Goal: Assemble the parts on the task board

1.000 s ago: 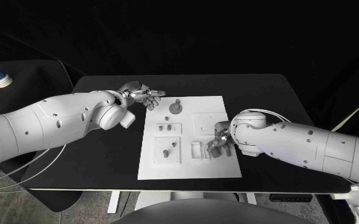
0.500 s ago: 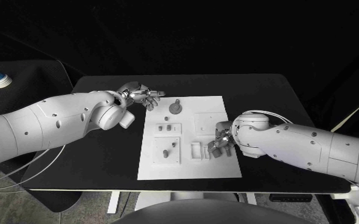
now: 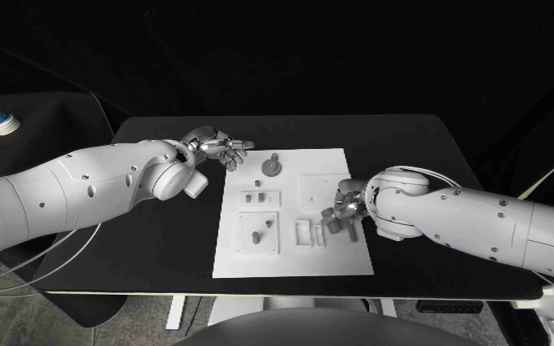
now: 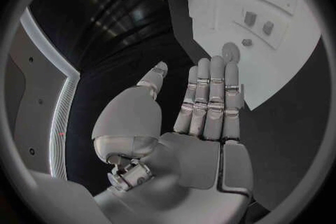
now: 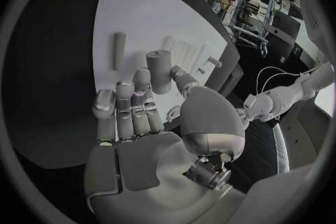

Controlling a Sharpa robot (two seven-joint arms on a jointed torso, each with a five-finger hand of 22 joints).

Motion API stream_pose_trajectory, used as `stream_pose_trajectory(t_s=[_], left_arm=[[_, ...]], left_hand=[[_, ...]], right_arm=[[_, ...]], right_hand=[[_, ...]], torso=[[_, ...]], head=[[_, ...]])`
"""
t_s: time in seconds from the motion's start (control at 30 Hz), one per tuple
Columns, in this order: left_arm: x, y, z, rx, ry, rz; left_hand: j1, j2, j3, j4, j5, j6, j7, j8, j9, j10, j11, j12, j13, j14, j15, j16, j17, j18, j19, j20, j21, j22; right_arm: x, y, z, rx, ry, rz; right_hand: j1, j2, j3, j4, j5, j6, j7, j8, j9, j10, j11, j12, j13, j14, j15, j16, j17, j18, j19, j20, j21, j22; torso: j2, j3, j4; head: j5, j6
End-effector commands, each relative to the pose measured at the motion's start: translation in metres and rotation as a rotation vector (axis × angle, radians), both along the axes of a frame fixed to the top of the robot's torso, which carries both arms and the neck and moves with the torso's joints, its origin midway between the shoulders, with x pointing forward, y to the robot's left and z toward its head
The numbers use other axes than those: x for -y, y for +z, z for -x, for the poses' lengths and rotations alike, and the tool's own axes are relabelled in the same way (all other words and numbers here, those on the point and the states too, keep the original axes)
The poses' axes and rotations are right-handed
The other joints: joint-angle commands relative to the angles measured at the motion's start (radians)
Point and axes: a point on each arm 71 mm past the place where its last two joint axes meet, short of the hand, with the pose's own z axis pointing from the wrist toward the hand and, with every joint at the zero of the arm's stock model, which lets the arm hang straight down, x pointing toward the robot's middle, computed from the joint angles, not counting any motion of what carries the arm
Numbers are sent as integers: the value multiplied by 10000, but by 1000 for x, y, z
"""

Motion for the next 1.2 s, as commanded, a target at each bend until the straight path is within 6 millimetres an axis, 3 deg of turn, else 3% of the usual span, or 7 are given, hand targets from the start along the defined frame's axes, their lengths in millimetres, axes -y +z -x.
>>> stream_pose_trajectory(t_s=[0.03,0.23,0.5,0.9,1.2], left_arm=[[2,1,0,-46,-102,106],[3,1,0,-69,-99,112],[4,1,0,-94,-118,108],[4,1,0,-90,-127,117],[4,1,0,-92,-129,118]], left_hand=[[-44,-57,-7,59,-34,-59,4,32,-16,-88,14,-41,-1,-81,-9,-53,14,126,-42,5,-55,-9],[-43,-61,-6,60,-33,-60,4,32,-17,-89,14,-41,-1,-82,-9,-54,14,126,-43,5,-56,-9],[-42,-66,-4,61,-33,-61,4,33,-17,-91,14,-41,-1,-83,-9,-55,14,127,-44,4,-56,-9],[-41,-73,-1,63,-33,-63,4,33,-18,-93,14,-42,-1,-85,-9,-56,15,127,-46,4,-57,-9],[-40,-77,1,64,-33,-65,3,34,-18,-95,14,-42,-1,-87,-9,-57,15,127,-47,3,-58,-9]], right_arm=[[-2,1,-1,-264,-931,-998],[-12,1,-1,-2004,-2973,-2791],[-31,3,3,-3070,-4043,-3836],[-35,-12,16,-2513,-2151,-2268],[-38,-12,18,-1940,-1599,-1887]], right_hand=[[308,201,521,-464,70,83,-5,40,18,81,-21,34,-11,75,-4,43,-9,641,23,-73,1325,13],[208,91,565,-395,49,121,-4,44,7,106,-19,37,-26,97,-1,50,-14,641,48,-63,1333,35],[89,15,594,-325,26,128,2,32,-8,102,-12,24,-46,94,5,47,-21,641,59,-53,1329,51],[-22,4,656,-266,26,78,12,-12,-40,40,6,-25,-82,46,19,22,-35,641,46,-41,1302,59],[-29,4,669,-265,27,68,14,-20,-45,28,9,-32,-87,37,21,18,-37,641,42,-40,1297,59]], torso=[[6,-1,2],[14,-9,6],[13,-18,9],[42,-34,22],[48,-17,17]], head=[[0,5],[1,-36],[8,-72],[20,-84],[58,-99]])
